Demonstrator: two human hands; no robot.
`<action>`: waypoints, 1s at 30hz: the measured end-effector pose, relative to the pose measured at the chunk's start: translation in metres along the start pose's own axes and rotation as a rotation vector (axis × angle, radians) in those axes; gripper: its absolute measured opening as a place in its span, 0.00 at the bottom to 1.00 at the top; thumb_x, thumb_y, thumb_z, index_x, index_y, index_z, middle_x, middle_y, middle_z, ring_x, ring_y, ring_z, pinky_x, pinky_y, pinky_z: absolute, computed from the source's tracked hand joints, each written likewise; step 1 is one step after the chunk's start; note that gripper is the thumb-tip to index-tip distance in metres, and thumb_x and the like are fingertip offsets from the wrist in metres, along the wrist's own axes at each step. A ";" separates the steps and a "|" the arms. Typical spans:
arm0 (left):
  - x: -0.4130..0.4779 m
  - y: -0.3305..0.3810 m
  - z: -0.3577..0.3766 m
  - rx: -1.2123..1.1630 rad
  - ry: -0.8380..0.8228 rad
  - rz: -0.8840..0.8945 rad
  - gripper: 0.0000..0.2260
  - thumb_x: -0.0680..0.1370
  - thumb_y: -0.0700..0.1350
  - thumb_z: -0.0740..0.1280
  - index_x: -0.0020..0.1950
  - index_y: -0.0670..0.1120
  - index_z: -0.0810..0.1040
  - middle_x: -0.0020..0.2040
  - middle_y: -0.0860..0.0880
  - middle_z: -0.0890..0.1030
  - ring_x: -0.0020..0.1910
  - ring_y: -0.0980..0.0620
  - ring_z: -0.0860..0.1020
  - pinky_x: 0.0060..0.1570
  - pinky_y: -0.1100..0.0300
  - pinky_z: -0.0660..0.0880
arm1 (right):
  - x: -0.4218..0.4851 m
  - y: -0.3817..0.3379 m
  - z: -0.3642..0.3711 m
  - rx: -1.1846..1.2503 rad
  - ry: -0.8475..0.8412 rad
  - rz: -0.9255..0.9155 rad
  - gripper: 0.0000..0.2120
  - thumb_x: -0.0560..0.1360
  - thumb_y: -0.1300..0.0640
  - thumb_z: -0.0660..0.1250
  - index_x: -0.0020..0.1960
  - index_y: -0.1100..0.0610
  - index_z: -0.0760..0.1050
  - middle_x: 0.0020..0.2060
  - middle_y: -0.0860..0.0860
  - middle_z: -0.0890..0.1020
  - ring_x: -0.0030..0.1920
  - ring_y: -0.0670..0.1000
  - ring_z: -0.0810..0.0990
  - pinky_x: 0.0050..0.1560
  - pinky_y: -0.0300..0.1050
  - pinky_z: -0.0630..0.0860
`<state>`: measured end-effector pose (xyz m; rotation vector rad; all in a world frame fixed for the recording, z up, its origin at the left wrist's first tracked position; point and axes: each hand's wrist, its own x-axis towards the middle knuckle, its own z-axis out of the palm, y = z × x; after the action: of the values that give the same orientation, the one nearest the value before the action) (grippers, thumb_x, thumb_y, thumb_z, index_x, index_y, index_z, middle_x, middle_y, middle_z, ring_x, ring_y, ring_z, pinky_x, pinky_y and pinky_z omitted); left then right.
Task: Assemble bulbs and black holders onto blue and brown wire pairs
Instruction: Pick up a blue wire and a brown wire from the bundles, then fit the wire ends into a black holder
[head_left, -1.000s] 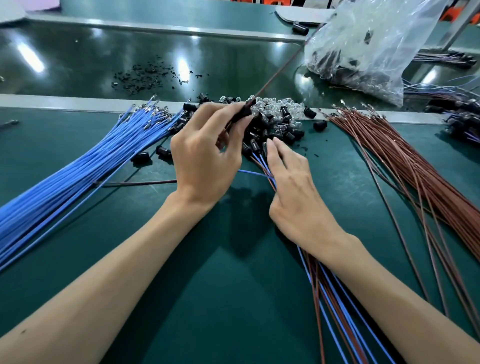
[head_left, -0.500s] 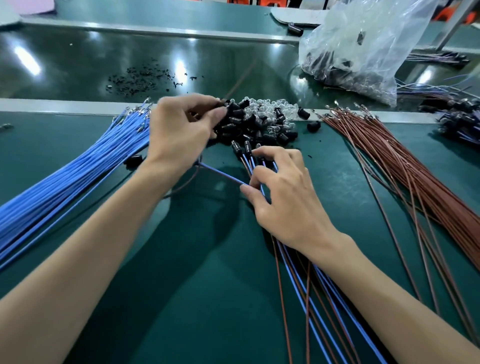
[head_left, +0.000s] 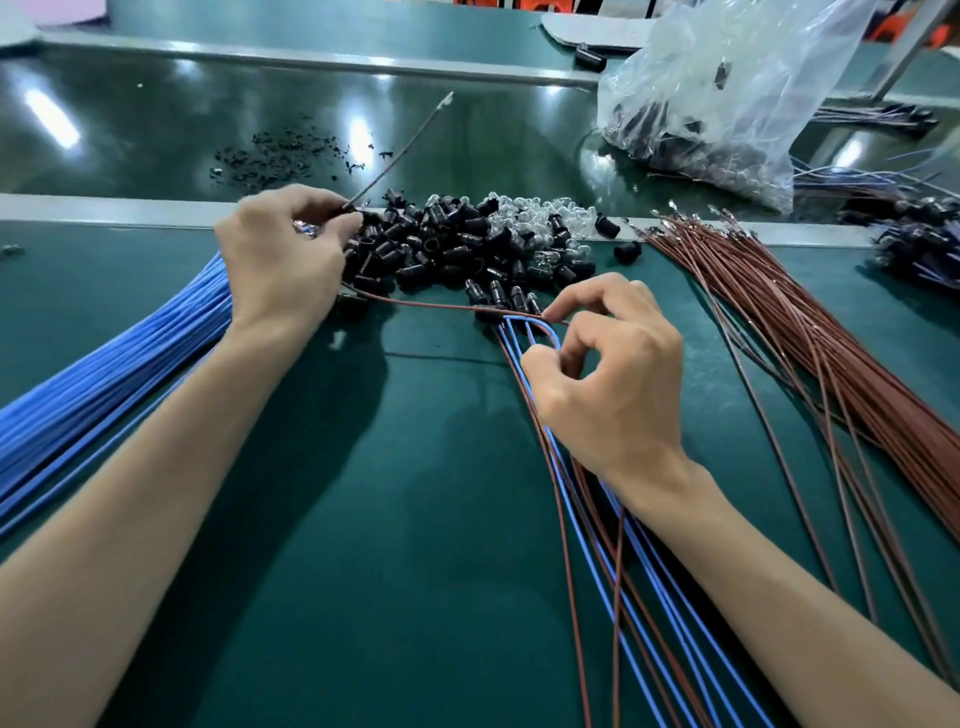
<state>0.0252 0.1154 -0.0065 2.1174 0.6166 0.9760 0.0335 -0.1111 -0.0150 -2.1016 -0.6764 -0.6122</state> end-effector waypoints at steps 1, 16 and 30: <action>0.001 -0.002 -0.001 0.018 -0.005 0.022 0.08 0.73 0.47 0.71 0.51 0.47 0.84 0.44 0.50 0.82 0.44 0.48 0.78 0.53 0.57 0.74 | 0.000 0.000 0.000 -0.003 -0.006 0.026 0.12 0.62 0.61 0.65 0.23 0.61 0.66 0.39 0.50 0.79 0.40 0.51 0.74 0.39 0.41 0.66; 0.009 -0.004 -0.033 -0.048 -0.503 0.015 0.03 0.73 0.44 0.73 0.46 0.49 0.83 0.37 0.55 0.82 0.27 0.63 0.72 0.27 0.74 0.68 | 0.005 0.013 0.001 -0.041 -0.003 0.253 0.16 0.66 0.61 0.69 0.23 0.60 0.67 0.37 0.48 0.76 0.35 0.47 0.72 0.37 0.38 0.67; -0.059 0.042 0.039 -0.182 -0.415 0.199 0.03 0.74 0.44 0.72 0.44 0.44 0.84 0.38 0.53 0.82 0.29 0.66 0.75 0.32 0.73 0.71 | 0.001 0.009 0.005 -0.128 -0.284 0.015 0.17 0.72 0.53 0.65 0.28 0.55 0.64 0.39 0.49 0.70 0.42 0.50 0.69 0.39 0.48 0.70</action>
<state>0.0259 0.0340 -0.0183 2.1549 0.1084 0.6350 0.0409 -0.1115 -0.0215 -2.3363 -0.7957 -0.3584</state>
